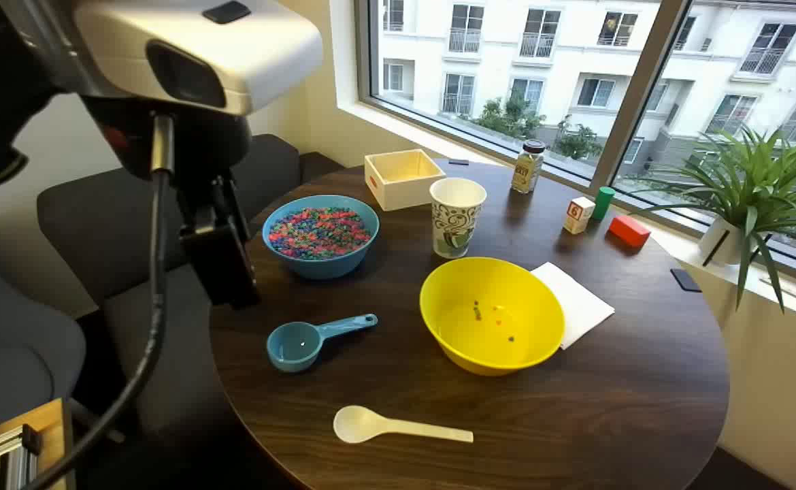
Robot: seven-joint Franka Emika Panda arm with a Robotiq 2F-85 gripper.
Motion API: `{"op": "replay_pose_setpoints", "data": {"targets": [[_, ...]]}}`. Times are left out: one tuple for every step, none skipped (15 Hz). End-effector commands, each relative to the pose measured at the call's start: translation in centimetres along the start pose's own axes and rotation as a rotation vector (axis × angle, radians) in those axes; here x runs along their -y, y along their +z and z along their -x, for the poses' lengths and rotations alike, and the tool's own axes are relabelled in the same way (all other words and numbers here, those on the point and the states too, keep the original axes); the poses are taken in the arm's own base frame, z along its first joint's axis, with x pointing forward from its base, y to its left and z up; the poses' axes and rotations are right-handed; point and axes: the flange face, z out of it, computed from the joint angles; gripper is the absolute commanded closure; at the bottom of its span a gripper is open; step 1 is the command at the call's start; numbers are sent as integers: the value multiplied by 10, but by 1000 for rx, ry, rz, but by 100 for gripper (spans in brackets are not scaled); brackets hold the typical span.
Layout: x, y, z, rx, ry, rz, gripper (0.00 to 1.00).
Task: Use the blue ladle to put some of the contents of the blue bowl into the yellow bowl
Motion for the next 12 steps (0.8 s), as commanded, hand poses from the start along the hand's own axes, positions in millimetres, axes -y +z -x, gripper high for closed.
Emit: {"op": "replay_pose_setpoints", "data": {"targets": [[0, -1, 0, 1, 0, 0, 0], [0, -1, 0, 1, 0, 0, 0], [0, -1, 0, 1, 0, 0, 0], [0, -1, 0, 1, 0, 0, 0], [0, -1, 0, 1, 0, 0, 0], [0, -1, 0, 1, 0, 0, 0], [-8, 1, -4, 13, 16, -21, 0], [-24, 6, -12, 26, 12, -70, 0], [-34, 11, -15, 30, 2, -103, 0], [-42, 16, -17, 37, -30, -143, 0], [-49, 20, -19, 50, -58, -180, 0], [-57, 27, -24, 55, -90, -202, 0]]}}
